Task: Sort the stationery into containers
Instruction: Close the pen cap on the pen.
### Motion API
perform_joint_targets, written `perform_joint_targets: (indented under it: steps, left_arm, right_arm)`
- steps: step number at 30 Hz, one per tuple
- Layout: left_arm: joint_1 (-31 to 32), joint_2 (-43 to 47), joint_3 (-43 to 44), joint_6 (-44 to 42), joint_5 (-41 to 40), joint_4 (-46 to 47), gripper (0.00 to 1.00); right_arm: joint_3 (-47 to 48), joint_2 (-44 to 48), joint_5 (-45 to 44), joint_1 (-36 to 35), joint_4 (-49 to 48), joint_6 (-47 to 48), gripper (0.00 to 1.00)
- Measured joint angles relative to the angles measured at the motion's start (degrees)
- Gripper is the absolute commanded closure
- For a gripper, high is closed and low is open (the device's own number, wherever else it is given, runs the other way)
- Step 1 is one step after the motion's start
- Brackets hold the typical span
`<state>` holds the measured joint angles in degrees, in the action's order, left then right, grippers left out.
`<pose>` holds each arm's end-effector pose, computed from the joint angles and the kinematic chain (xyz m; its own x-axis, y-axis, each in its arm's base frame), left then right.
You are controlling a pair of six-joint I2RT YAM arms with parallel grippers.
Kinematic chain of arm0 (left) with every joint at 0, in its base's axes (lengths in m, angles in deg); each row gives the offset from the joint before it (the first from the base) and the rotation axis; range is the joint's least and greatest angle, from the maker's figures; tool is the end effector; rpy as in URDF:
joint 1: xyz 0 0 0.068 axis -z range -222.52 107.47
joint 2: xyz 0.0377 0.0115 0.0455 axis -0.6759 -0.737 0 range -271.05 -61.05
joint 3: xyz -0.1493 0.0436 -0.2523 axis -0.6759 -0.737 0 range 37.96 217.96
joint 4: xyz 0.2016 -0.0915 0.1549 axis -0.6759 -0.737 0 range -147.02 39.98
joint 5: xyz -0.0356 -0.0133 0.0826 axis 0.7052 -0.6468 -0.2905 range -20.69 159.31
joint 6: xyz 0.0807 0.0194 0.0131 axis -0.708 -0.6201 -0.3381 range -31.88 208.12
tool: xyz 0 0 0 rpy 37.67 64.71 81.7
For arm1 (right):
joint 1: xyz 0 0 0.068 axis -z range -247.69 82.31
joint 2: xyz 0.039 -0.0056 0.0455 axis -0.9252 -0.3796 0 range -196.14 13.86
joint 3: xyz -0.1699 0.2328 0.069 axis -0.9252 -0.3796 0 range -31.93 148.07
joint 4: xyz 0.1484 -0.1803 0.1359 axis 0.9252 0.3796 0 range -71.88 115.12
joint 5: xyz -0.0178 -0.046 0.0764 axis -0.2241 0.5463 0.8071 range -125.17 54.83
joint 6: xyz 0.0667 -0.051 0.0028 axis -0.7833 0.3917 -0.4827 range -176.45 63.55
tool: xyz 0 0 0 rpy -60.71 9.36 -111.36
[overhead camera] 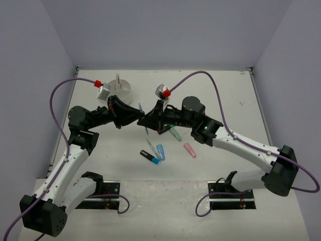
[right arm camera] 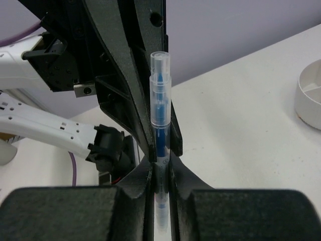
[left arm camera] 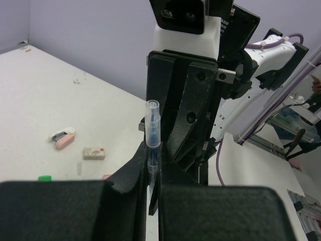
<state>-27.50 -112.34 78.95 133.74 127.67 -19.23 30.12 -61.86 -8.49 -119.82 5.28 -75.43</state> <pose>0.1829 -0.1138 0.3913 -0.4111 -0.2779 -0.8682 0.8755 0.1448 -0.4610 0.1887 0.2965 0.3890 -0.3275 0.0523 -0.9434 -0.9247 0.1873 0.3314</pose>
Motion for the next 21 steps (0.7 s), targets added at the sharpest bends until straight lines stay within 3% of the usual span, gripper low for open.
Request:
perform_joint_targets:
  steps: [3, 5, 6, 7, 8, 17, 21]
  left_arm:
    - [0.02, 0.72, 0.08, -0.89, -0.58, -0.90, 0.65]
    - [0.09, 1.19, 0.21, -1.76, -0.86, -1.77, 0.39]
    - [0.11, 1.43, 0.34, -2.03, -1.03, -2.25, 0.17]
    - [0.12, 1.61, 0.58, -2.59, -1.26, -2.68, 0.04]
    - [0.14, 1.75, 0.80, -3.04, -1.45, -3.06, 0.00]
    - [0.20, 2.71, 1.79, -5.67, -3.80, -5.06, 0.01]
    - [0.22, 2.88, 1.80, -4.89, -4.38, -2.68, 0.15]
  right_arm:
    - [0.03, 0.02, 1.03, -0.04, -0.47, -0.04, 1.00]
    - [0.03, 0.02, 1.37, -0.04, -0.64, -0.03, 1.00]
    - [0.03, 0.02, 1.42, -0.04, -0.64, -0.03, 1.00]
    - [0.03, 0.02, 1.48, -0.04, -0.68, -0.03, 1.00]
    - [0.03, 0.02, 1.51, -0.04, -0.74, -0.02, 1.00]
    - [0.03, 0.04, 1.99, 0.01, -0.73, 0.75, 1.00]
    - [0.03, 0.04, 2.91, 0.01, -0.72, 1.01, 1.00]
